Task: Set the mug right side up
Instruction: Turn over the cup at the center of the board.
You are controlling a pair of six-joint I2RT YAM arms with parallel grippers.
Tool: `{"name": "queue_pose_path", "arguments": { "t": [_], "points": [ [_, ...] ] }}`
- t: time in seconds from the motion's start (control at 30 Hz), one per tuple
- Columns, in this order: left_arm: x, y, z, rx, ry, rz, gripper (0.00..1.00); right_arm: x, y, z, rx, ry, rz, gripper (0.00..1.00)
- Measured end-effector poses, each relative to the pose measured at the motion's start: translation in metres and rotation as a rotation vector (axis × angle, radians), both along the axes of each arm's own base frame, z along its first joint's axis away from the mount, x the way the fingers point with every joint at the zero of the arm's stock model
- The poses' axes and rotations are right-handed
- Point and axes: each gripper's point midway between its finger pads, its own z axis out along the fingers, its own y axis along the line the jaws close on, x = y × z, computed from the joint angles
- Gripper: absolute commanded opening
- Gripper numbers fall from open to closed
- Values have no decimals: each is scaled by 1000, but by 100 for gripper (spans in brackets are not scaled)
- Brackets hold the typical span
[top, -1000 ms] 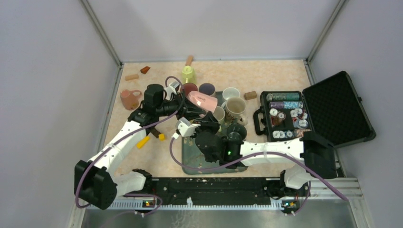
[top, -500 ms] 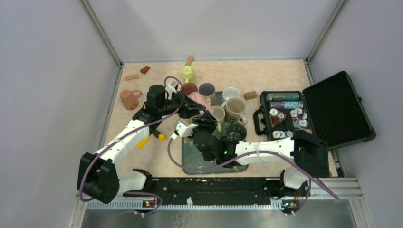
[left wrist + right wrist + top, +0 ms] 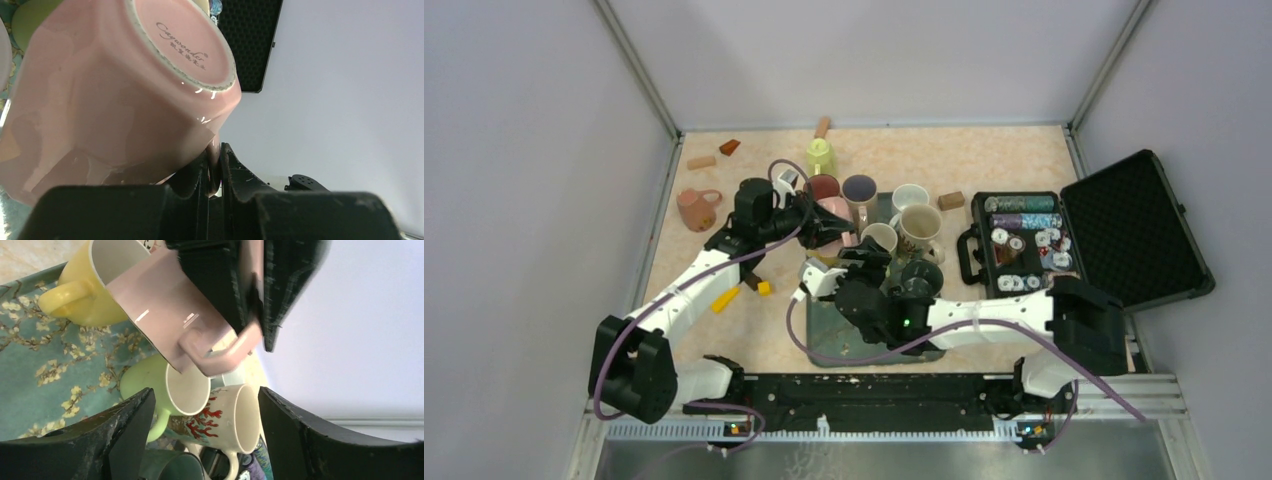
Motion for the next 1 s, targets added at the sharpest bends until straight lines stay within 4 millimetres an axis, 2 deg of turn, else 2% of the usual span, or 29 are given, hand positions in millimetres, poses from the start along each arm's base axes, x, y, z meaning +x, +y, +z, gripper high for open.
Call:
{"name": "queue_pose_path", "arguments": {
  "t": [0.1, 0.17, 0.27, 0.33, 0.5, 0.6, 0.73, 0.8, 0.87, 1.0],
  "points": [
    [2, 2, 1, 3, -10, 4, 0, -6, -8, 10, 46, 54, 9, 85],
    [4, 3, 2, 1, -19, 9, 0, -10, -11, 24, 100, 100, 16, 87],
    [8, 5, 7, -7, -39, 18, 0, -17, -15, 44, 195, 166, 24, 97],
    [13, 5, 10, -16, -54, 24, 0, -21, -21, 54, 260, 225, 31, 99],
    [22, 4, 14, -35, -72, 34, 0, -21, -35, 76, 417, 373, 18, 99],
    [27, 2, 16, -47, -75, 39, 0, -17, -36, 95, 576, 492, 24, 99],
    [33, 0, 22, -66, -84, 43, 0, -1, -46, 124, 855, 654, 30, 99],
    [35, -1, 26, -74, -89, 45, 0, 4, -49, 132, 960, 714, 31, 97],
    [38, -1, 30, -82, -91, 47, 0, 2, -45, 138, 1022, 764, 53, 94],
    [43, -3, 41, -101, -92, 53, 0, -5, -28, 141, 1094, 831, 114, 82]
  ]
}}
